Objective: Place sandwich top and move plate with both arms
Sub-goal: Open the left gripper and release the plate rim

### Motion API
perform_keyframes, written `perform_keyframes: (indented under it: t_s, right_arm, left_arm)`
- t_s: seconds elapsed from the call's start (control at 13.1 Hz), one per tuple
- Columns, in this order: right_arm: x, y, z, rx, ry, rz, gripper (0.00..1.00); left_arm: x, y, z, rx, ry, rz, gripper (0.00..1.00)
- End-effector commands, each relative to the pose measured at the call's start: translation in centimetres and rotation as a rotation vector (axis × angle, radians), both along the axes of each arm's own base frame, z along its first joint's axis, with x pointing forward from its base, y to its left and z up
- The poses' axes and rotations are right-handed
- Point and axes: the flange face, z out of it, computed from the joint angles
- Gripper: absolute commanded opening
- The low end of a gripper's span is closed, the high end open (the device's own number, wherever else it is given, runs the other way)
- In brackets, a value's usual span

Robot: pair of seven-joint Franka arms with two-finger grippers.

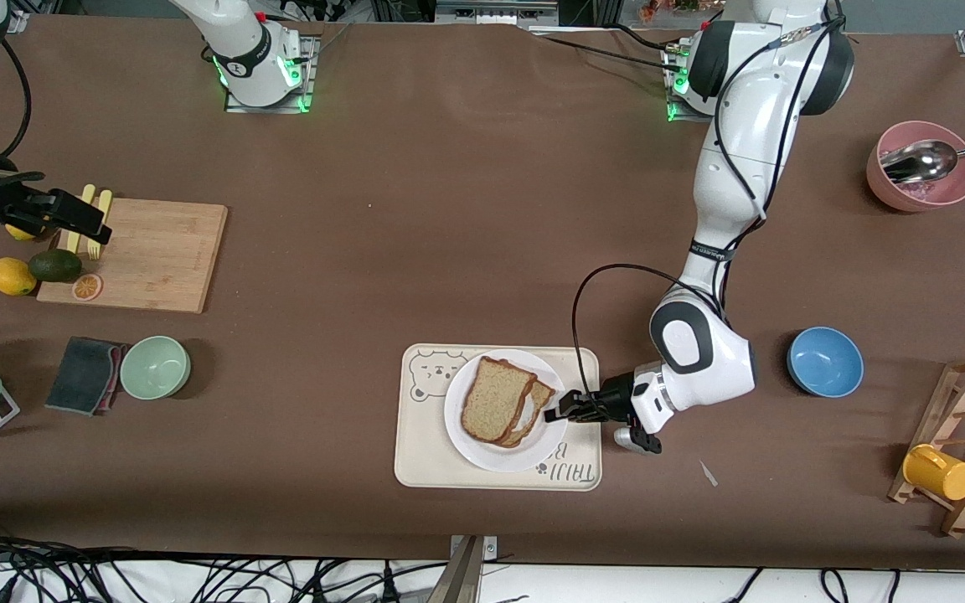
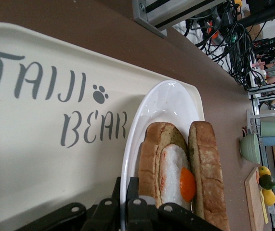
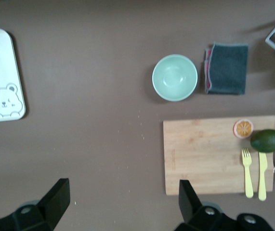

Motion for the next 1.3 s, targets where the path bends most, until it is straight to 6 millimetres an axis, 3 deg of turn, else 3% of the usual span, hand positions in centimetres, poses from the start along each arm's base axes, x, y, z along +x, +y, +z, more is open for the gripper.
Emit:
perform_keyframes:
  t_s: [0.0, 0.15, 0.23, 0.31, 0.46, 0.53, 1.07, 1.22]
  right_arm:
    - [0.3, -0.1, 1.3, -0.029, -0.056, 0.006, 1.0]
    - [0.3, -0.3, 2.2, -0.037, -0.068, 0.007, 1.0]
    - [0.2, -0.5, 2.4, -0.039, -0.07, 0.006, 1.0]
    - [0.1, -0.6, 2.4, -0.04, -0.068, 0.006, 1.0]
    - [0.1, -0.8, 2.1, -0.04, -0.053, 0.003, 1.0]
    - [0.2, -0.8, 1.9, -0.038, -0.048, 0.001, 1.0]
    - [0.3, -0.2, 1.5, -0.039, -0.039, 0.023, 1.0]
    - [0.2, -0.2, 1.4, -0.039, -0.03, 0.038, 1.0]
  left_arm:
    - [0.6, -1.2, 0.3, 0.002, -0.006, 0.006, 0.0]
    - [0.2, -1.5, -0.2, 0.006, 0.001, -0.001, 0.0]
    - [0.1, -1.4, -0.5, 0.007, 0.009, 0.0, 0.09]
    - [0.0, -1.4, -0.6, 0.008, 0.012, 0.0, 0.37]
    - [0.1, -1.2, -0.3, 0.007, 0.011, 0.002, 0.72]
    - [0.1, -1.2, -0.2, 0.011, 0.001, -0.006, 1.0]
    - [0.6, -0.8, 3.3, -0.005, -0.014, -0.003, 1.0]
    - [0.1, -0.7, 5.6, -0.007, -0.006, -0.024, 1.0]
